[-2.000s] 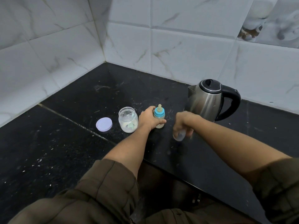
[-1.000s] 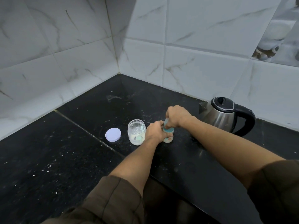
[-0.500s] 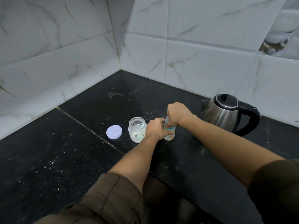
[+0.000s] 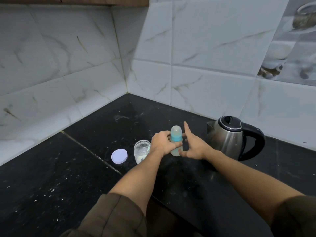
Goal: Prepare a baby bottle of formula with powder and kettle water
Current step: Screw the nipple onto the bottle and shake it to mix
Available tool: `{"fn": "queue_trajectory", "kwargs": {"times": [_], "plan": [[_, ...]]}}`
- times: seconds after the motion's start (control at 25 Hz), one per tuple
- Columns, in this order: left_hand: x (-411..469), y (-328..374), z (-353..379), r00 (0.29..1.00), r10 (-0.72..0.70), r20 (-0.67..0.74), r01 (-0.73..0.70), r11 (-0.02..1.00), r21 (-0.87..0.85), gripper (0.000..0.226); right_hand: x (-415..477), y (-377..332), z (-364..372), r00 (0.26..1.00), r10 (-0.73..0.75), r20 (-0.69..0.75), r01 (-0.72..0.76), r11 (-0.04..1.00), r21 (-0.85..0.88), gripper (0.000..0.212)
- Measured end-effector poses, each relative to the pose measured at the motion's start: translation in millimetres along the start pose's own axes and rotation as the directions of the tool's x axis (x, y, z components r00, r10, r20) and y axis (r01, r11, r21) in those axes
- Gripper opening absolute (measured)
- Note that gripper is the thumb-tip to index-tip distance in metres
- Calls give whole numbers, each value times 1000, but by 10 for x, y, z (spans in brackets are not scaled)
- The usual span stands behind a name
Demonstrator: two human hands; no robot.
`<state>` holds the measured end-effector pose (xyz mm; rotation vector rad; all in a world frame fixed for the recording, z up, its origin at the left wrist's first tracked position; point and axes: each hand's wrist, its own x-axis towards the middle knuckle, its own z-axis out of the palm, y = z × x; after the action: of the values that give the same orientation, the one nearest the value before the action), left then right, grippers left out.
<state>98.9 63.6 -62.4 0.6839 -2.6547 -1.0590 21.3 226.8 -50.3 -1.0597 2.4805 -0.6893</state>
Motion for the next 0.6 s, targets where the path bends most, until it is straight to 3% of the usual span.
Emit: {"fn": "queue_trajectory", "kwargs": {"times": [0.24,0.44,0.52,0.6], "plan": [[73,251,-313,989,137,-49,-142,985,-103,56,63,-253,-134,948,-124,-294,151,986,71,128],[76,301,-566,975,166,-148,-203,937,-283,55,176,-394,-357,887,-265,-379,283,959,-8,117],[92,304,-662,966,113,-232,-188,924,-333,62,250,-460,-525,840,-229,-491,298,952,65,112],[113,291,-763,957,52,-287,-145,938,-314,58,297,-576,-735,759,-58,-649,312,907,283,104]]}}
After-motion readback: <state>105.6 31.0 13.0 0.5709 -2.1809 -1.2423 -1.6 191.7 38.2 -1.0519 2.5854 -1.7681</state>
